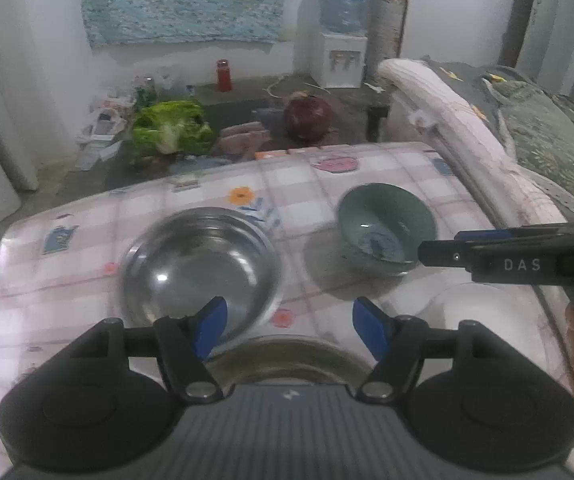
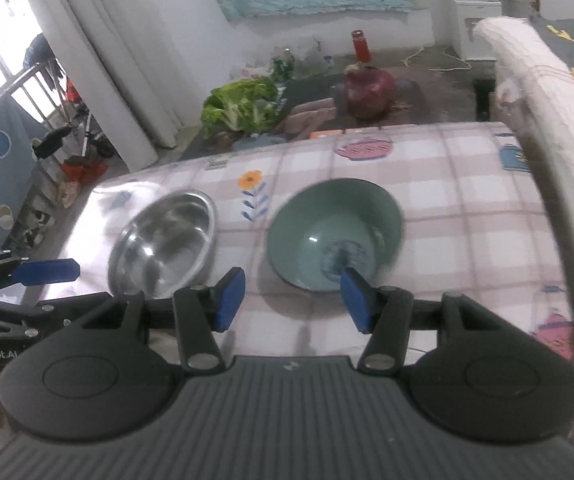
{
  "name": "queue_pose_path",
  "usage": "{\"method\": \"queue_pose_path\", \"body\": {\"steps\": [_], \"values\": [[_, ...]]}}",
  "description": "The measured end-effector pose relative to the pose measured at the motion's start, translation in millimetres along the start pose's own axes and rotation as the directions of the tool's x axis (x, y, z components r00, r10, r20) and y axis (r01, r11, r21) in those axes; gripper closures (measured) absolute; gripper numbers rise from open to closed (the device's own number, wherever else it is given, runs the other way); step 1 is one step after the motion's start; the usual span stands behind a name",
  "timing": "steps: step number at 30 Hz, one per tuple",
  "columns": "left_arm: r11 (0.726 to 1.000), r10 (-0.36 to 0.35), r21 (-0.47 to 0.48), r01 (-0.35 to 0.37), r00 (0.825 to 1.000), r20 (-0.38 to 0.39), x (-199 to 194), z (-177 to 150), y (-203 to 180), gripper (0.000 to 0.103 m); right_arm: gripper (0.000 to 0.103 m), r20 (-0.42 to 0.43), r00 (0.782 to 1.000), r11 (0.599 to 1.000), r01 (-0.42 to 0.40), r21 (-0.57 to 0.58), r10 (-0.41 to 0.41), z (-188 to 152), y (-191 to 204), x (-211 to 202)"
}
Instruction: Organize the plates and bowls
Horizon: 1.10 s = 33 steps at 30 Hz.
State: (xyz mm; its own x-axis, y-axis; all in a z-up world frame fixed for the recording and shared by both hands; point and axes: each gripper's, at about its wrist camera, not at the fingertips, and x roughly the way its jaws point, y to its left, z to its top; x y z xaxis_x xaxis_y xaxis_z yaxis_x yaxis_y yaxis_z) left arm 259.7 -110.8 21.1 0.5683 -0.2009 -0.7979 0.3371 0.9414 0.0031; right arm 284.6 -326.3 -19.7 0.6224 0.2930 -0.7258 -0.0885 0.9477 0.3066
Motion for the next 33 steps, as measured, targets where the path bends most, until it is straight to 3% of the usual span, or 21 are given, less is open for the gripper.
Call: {"method": "queue_pose_path", "body": {"steps": [8, 16, 21, 26, 33], "values": [[1.000, -0.017, -0.007, 0.017, 1.000, 0.014, 26.8, 22.2, -37.0, 0.032, 0.050, 0.013, 0.999, 0.998, 0.032, 0.047, -0.033, 1.8, -41.8, -7.3], [0.994, -0.023, -0.108, 0.020, 0.999, -0.029, 75.3, 43.2, -44.7, 0.035, 0.053, -0.021, 0.999, 0.991, 0.030, 0.131, -0.028, 20.2, -73.4, 32.8], [0.993, 0.015, -0.119, -0.020, 0.999, -0.049, 98.2, 49.9, -43.4, 0.052, 0.068, -0.031, 1.000, 0.988, 0.006, 0.155, -0.002, 31.9, -78.4, 55.9], [0.992, 0.029, -0.118, -0.037, 0.997, -0.075, 108.3, 50.2, -41.2, 0.081, 0.082, -0.048, 0.999, 0.988, 0.000, 0.155, 0.007, 35.9, -76.2, 73.5], [0.990, 0.002, -0.137, -0.013, 0.997, -0.082, 111.0, 52.4, -42.2, 0.096, 0.090, -0.059, 0.998, 0.990, 0.018, 0.139, -0.010, 34.3, -74.6, 79.7]]}}
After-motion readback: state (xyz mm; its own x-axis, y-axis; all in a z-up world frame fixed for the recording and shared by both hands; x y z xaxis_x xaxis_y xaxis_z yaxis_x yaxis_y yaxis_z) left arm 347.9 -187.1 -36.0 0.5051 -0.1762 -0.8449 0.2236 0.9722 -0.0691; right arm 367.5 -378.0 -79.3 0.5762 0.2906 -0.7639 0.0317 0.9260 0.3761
